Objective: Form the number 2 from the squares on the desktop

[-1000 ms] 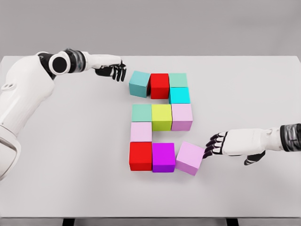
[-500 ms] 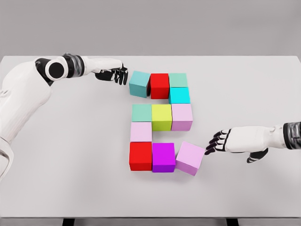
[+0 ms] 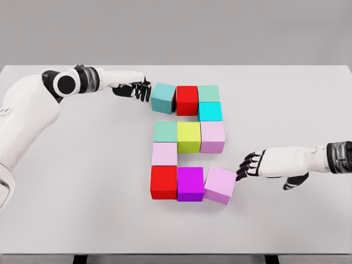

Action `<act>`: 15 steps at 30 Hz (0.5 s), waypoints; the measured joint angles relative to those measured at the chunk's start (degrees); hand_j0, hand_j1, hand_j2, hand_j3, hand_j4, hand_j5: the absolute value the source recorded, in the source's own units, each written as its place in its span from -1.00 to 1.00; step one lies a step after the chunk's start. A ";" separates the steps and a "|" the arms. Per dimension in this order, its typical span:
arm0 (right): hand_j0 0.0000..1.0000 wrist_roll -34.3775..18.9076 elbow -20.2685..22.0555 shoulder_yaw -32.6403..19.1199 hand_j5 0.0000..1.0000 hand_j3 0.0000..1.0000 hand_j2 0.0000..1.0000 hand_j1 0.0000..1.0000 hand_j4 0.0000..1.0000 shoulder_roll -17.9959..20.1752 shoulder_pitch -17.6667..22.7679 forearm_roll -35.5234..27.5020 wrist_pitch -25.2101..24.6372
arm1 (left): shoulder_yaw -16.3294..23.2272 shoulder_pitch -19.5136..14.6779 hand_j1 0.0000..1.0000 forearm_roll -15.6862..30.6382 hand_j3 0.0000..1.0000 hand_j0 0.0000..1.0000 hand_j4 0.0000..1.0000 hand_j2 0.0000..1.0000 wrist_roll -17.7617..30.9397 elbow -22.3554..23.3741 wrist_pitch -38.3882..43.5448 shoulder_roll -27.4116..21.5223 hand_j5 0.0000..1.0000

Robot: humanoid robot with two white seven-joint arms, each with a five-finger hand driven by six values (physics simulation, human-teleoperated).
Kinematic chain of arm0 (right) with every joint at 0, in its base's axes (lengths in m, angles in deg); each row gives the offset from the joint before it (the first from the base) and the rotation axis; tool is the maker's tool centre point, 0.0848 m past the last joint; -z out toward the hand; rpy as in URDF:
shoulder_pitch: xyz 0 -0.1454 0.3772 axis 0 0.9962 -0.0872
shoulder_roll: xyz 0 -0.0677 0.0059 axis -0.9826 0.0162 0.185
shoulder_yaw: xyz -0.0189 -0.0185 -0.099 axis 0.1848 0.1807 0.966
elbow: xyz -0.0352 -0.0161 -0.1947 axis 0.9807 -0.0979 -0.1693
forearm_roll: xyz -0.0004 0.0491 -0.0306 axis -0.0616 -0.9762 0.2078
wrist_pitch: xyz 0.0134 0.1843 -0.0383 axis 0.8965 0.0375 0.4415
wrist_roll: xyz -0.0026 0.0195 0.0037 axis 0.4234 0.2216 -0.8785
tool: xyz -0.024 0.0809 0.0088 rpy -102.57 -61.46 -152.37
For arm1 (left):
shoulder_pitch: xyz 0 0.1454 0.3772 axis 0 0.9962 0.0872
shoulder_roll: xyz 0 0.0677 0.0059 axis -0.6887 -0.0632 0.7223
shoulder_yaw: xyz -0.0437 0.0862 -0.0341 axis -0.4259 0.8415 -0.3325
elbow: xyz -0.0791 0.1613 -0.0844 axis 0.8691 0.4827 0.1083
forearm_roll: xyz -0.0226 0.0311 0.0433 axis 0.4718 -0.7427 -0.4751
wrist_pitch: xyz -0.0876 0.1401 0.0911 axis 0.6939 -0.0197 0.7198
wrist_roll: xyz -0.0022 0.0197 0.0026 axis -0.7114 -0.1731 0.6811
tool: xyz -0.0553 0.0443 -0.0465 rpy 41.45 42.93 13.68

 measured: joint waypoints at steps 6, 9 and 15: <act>1.00 0.00 -0.03 -0.03 1.00 1.00 1.00 1.00 1.00 -0.76 -0.79 -1.87 0.00 | -0.04 0.62 -0.32 1.26 -0.32 -0.32 -0.32 -0.32 0.00 -1.86 -0.11 -0.86 -0.32; 1.00 0.00 -0.03 -0.04 1.00 1.00 1.00 1.00 1.00 -1.25 -1.23 -2.47 0.00 | -0.03 0.79 -0.32 1.87 -0.32 -0.32 -0.32 -0.32 0.00 -2.61 -0.11 -1.26 -0.32; 1.00 0.00 -0.22 -0.08 1.00 1.00 1.00 1.00 1.00 -1.64 -1.58 -4.17 0.00 | 0.03 1.14 -0.32 2.63 -0.32 -0.32 -0.32 -0.32 0.00 -3.34 -0.15 -1.46 -0.32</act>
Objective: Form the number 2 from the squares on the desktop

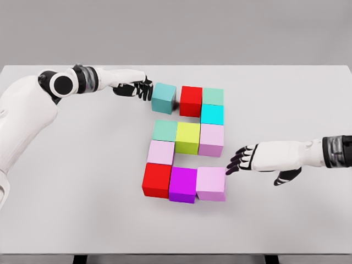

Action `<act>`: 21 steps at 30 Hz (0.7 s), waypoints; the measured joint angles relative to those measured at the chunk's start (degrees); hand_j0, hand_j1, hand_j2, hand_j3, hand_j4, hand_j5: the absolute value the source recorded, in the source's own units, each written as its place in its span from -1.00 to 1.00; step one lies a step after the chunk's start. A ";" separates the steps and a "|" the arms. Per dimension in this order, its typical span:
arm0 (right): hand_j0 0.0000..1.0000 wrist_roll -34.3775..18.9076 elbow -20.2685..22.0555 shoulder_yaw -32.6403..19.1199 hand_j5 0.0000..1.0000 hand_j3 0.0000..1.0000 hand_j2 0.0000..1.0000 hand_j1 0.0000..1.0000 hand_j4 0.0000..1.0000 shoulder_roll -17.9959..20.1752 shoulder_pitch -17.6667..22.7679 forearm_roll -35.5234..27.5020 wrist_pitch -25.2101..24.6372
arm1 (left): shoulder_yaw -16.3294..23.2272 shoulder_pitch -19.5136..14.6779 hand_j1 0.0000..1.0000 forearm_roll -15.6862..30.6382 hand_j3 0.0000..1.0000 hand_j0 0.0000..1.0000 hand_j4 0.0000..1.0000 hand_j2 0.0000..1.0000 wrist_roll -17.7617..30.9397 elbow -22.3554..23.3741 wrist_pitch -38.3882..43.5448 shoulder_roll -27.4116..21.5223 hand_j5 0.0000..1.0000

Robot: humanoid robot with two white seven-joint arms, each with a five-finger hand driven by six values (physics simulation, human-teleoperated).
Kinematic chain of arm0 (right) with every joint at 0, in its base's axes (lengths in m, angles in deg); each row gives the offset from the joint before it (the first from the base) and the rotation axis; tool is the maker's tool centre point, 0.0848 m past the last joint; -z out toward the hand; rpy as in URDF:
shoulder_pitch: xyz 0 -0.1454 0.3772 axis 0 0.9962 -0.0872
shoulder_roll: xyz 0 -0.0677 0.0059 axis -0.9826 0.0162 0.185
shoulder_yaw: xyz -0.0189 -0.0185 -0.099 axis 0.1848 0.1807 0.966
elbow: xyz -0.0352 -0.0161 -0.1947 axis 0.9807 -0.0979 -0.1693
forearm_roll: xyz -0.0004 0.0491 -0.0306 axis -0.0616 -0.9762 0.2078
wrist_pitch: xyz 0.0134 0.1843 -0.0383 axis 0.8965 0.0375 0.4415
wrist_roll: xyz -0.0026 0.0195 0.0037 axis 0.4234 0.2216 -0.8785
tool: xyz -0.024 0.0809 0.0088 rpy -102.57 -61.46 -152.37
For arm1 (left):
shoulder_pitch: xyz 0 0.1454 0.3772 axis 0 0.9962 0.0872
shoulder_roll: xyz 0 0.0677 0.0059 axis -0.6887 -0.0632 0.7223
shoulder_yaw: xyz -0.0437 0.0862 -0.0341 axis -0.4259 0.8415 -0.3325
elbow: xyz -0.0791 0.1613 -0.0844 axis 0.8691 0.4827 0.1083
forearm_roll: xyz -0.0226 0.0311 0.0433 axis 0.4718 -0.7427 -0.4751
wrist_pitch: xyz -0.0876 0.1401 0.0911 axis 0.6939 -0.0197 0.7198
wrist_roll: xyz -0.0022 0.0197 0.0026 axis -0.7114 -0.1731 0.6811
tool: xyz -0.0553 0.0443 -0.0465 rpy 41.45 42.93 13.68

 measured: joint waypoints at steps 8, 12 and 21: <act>1.00 0.00 -1.94 -0.37 1.00 1.00 1.00 1.00 1.00 1.30 -0.09 -0.38 0.01 | 0.03 0.18 -0.32 0.34 -0.32 -0.32 -0.32 -0.32 0.00 -0.13 -0.72 -0.05 -0.32; 1.00 0.00 -1.85 -0.18 1.00 1.00 1.00 1.00 1.00 1.57 0.09 -0.31 0.01 | -0.03 0.27 -0.32 0.81 -0.32 -0.32 -0.32 -0.32 0.00 -0.11 -0.99 0.00 -0.32; 1.00 0.00 1.08 0.57 1.00 1.00 1.00 1.00 1.00 1.64 0.62 -0.15 0.01 | 0.01 0.44 -0.32 1.55 -0.32 -0.32 -0.32 -0.32 0.00 -0.25 -2.94 0.29 -0.32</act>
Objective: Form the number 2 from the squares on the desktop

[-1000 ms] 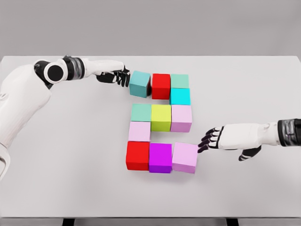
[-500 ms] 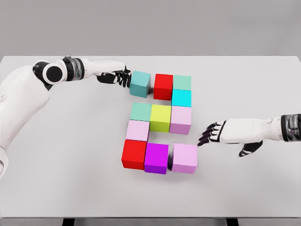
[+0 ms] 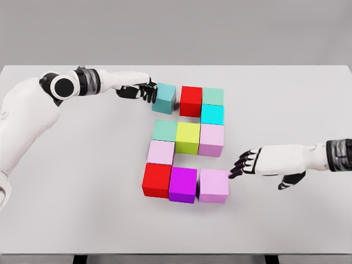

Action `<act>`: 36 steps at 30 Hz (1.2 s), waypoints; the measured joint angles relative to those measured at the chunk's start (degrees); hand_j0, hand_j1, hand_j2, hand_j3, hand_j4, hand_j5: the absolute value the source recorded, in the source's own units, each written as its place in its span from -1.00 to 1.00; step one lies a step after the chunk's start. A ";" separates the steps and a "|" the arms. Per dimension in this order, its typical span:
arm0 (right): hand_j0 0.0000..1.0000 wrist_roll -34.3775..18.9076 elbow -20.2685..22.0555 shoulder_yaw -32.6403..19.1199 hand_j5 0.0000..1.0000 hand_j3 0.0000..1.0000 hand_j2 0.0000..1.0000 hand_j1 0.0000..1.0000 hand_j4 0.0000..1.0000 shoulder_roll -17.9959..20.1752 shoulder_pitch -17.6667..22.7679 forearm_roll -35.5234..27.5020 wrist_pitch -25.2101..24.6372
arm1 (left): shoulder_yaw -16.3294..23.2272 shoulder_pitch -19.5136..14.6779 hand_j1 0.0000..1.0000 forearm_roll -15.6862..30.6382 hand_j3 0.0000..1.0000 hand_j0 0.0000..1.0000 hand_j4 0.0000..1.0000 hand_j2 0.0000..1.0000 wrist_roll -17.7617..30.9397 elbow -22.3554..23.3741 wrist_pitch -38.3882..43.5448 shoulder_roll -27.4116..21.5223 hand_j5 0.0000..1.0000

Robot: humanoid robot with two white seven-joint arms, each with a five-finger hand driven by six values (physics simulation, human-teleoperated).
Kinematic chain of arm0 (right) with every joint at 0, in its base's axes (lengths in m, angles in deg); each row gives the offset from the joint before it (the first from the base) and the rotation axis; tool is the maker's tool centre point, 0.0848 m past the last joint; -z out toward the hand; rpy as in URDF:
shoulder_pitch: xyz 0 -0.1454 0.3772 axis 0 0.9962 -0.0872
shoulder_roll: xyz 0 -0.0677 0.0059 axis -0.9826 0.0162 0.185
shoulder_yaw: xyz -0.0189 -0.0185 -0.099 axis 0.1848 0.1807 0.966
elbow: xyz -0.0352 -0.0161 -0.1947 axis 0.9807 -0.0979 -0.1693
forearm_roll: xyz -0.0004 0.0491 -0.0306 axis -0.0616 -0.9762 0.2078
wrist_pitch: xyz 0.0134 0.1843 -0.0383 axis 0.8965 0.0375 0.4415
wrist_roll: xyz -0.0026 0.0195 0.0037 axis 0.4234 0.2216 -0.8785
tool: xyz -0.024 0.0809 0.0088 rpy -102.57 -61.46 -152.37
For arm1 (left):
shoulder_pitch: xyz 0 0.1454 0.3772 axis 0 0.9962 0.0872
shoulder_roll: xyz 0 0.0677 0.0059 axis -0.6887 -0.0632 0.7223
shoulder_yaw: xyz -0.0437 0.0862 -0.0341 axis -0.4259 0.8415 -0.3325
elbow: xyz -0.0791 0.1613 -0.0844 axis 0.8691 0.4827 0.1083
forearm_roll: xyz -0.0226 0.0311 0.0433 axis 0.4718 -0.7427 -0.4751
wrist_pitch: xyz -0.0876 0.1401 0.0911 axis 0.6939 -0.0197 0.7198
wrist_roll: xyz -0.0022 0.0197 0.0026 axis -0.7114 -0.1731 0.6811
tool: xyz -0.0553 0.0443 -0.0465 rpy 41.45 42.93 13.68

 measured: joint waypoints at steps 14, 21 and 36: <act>1.00 0.00 -1.31 -1.57 1.00 1.00 1.00 1.00 1.00 0.09 -0.53 -1.68 0.01 | -0.04 -0.09 -0.33 1.99 -0.33 -0.33 -0.33 -0.33 0.00 -2.00 -1.37 -1.58 -0.33; 1.00 0.00 -7.86 -3.37 1.00 1.00 1.00 1.00 1.00 1.17 -0.70 -12.52 0.00 | -0.11 -0.61 -0.32 7.56 -0.32 -0.32 -0.32 -0.32 0.00 -3.12 0.45 -7.86 -0.32; 1.00 0.00 -9.26 -7.97 1.00 1.00 1.00 1.00 1.00 0.76 2.64 -14.61 0.02 | 2.05 -0.79 -0.37 3.35 -0.37 -0.37 -0.37 -0.37 0.00 6.88 4.40 -0.23 -0.37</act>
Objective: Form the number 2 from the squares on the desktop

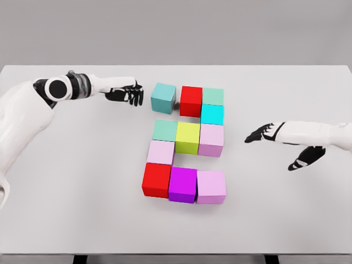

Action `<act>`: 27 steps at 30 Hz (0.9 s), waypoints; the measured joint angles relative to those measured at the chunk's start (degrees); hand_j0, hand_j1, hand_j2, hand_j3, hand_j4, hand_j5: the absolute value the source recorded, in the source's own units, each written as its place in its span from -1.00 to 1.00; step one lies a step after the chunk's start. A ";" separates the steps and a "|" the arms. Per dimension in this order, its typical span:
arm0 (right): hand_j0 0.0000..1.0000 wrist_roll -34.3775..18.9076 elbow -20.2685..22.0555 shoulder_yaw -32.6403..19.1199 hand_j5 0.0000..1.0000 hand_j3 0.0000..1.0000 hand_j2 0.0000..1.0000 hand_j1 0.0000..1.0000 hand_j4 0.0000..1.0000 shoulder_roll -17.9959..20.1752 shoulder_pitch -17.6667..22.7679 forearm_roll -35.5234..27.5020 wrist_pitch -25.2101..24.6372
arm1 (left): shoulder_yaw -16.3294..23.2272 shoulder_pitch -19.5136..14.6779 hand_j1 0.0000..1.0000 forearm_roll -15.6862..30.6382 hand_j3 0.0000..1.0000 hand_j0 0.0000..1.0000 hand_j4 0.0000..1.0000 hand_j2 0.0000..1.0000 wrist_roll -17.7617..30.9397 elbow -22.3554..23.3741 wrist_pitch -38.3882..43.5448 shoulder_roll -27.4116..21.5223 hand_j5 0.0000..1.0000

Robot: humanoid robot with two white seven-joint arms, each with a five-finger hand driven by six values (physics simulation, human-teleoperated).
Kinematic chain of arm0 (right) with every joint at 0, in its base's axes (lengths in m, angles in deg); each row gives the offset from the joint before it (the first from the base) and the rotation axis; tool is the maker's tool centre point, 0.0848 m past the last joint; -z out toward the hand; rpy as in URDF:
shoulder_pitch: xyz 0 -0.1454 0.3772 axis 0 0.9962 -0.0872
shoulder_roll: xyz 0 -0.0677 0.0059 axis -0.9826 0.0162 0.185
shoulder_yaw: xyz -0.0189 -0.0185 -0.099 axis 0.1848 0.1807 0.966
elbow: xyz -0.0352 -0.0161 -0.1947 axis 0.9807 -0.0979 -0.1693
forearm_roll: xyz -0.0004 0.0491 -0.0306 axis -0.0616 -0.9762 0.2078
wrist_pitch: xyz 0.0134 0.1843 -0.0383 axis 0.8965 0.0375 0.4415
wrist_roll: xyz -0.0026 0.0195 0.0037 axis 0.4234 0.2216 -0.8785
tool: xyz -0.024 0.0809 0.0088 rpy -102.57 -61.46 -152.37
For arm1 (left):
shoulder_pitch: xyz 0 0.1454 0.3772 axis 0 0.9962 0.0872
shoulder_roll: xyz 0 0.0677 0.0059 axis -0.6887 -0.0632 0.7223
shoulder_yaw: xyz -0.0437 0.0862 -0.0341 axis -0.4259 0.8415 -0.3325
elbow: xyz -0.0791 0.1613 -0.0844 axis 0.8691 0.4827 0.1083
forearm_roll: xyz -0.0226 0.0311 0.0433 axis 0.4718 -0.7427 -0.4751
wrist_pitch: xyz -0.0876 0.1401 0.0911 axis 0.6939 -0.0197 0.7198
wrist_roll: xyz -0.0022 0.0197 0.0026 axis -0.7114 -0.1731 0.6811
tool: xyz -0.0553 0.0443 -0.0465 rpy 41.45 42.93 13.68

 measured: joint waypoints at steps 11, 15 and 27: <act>1.00 0.00 4.34 -6.90 1.00 1.00 1.00 1.00 1.00 2.11 2.99 -0.04 -0.01 | -0.37 -1.85 -0.37 -4.39 -0.37 -0.37 -0.37 -0.37 0.00 4.08 0.07 2.33 -0.37; 1.00 -0.01 8.05 -8.70 1.00 1.00 1.00 1.00 1.00 6.90 6.77 -0.42 0.04 | -0.41 -2.99 -0.37 -5.61 -0.37 -0.37 -0.37 -0.37 0.00 4.86 0.32 3.38 -0.37; 1.00 0.00 10.16 -12.47 1.00 1.00 1.00 1.00 1.00 11.26 9.84 -1.07 0.00 | -0.40 -3.08 -0.37 -6.47 -0.37 -0.37 -0.37 -0.37 0.00 5.23 0.57 4.51 -0.37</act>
